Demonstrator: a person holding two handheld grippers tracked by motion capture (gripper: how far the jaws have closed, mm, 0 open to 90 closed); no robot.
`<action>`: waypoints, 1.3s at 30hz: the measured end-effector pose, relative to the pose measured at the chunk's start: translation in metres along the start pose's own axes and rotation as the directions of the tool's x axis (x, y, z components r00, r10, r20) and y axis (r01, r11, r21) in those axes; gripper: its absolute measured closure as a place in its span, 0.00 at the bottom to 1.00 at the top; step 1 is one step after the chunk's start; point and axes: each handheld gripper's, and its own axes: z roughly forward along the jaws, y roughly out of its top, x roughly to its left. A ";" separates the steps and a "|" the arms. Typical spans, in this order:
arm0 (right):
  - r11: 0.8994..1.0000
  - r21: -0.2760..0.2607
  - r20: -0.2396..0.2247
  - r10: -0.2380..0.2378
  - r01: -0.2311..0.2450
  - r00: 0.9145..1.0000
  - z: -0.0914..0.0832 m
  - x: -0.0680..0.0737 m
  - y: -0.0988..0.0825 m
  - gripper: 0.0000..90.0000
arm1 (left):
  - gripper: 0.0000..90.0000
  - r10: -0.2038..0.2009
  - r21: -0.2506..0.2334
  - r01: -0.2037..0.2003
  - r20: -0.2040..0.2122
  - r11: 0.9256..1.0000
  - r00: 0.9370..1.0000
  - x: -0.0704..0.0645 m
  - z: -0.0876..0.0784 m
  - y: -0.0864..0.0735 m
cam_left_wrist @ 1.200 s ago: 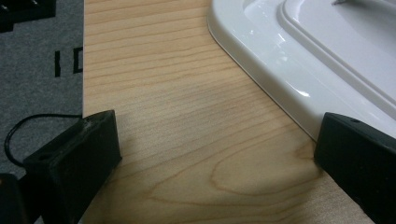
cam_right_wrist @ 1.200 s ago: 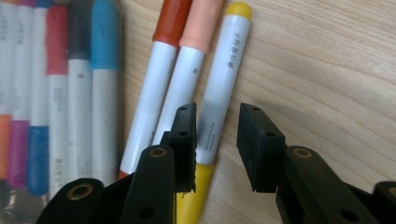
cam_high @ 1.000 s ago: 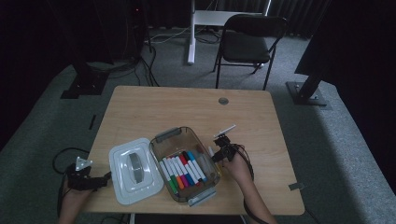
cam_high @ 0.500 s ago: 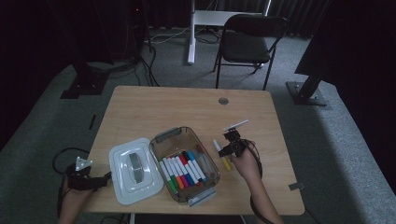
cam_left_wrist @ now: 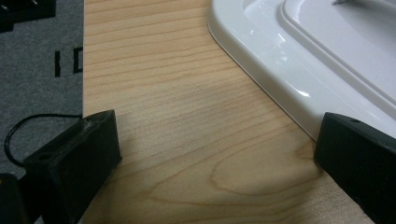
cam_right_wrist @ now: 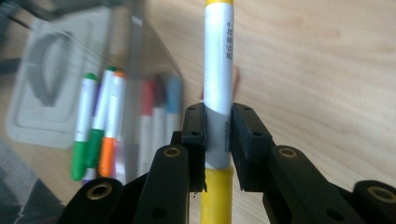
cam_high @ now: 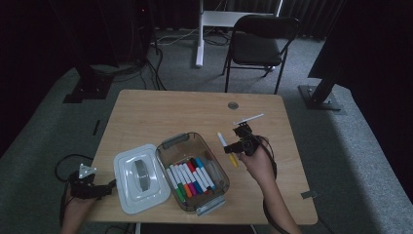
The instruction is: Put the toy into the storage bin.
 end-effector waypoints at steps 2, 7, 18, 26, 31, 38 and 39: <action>0.999 -0.028 -0.023 -0.031 0.031 0.999 -0.012 0.015 0.009 0.85 | 0.01 0.000 0.000 0.000 0.000 1.000 1.000 0.000 0.000 0.000; 0.995 -0.068 -0.067 -0.084 0.080 0.994 -0.026 0.039 0.021 0.85 | 0.01 0.000 0.000 0.000 0.000 1.000 1.000 0.000 0.000 0.000; 0.979 -0.081 -0.166 -0.196 0.185 0.966 -0.018 0.096 0.031 0.85 | 0.01 0.000 0.002 0.000 0.001 1.000 1.000 0.000 0.000 0.000; 0.977 -0.008 -0.214 -0.210 0.213 0.954 0.020 0.122 0.028 0.85 | 0.01 0.000 0.001 0.000 0.001 1.000 1.000 0.000 0.000 0.000; 0.976 0.045 -0.237 -0.196 0.212 0.952 0.045 0.132 0.021 0.85 | 0.01 0.000 0.001 0.000 0.001 1.000 1.000 0.000 0.000 0.000; 0.976 0.101 -0.250 -0.162 0.192 0.955 0.070 0.132 0.014 0.85 | 0.01 0.000 -0.001 0.000 0.000 1.000 1.000 0.000 0.000 0.000; 0.976 0.108 -0.257 -0.158 0.191 0.953 0.073 0.132 0.012 0.85 | 0.01 0.000 -0.001 0.000 0.000 1.000 1.000 0.000 0.000 0.000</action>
